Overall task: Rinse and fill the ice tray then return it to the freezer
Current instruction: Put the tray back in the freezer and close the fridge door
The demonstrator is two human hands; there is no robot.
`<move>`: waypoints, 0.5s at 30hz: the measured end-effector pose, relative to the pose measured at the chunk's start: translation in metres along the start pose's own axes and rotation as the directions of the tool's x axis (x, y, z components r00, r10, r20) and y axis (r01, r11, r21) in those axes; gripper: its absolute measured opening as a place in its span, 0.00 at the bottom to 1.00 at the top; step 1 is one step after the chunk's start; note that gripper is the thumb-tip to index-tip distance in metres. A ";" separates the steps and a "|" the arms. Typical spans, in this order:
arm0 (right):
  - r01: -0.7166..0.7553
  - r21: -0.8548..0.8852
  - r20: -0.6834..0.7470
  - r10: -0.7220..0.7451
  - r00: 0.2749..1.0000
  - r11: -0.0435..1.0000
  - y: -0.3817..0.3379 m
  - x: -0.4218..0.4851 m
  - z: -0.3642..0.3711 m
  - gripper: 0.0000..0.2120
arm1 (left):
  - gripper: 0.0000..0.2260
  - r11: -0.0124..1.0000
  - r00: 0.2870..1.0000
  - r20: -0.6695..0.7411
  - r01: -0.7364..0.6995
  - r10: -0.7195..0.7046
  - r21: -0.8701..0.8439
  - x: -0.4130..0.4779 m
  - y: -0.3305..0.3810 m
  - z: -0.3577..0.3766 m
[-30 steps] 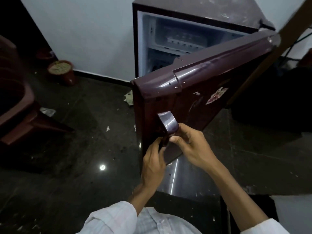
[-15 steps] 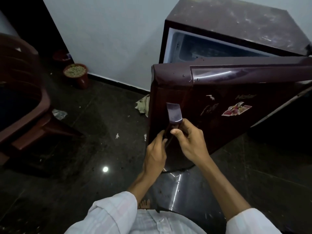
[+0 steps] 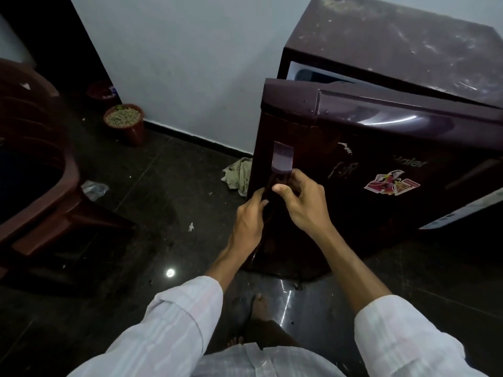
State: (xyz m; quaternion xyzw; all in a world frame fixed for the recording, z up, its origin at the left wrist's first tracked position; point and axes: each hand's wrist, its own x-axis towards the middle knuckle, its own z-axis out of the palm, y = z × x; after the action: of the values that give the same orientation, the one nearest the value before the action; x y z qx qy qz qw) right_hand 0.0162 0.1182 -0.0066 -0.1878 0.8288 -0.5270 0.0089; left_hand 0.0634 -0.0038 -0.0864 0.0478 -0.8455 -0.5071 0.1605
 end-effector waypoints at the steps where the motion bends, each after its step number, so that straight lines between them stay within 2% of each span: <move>1: 0.003 -0.001 -0.001 -0.003 1.000 1.000 0.002 0.008 0.001 0.12 | 0.16 1.000 1.000 0.004 0.007 -0.007 -0.002 0.008 -0.001 -0.001; 15: 0.008 0.020 0.027 -0.009 1.000 1.000 0.028 0.089 -0.002 0.14 | 0.14 0.998 0.999 -0.005 0.041 -0.041 0.042 0.088 -0.013 0.008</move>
State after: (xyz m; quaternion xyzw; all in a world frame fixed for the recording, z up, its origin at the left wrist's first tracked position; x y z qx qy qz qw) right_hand -0.0759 0.1017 -0.0142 -0.1984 0.8225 -0.5326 0.0198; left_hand -0.0231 -0.0245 -0.0821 0.0696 -0.8544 -0.4924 0.1507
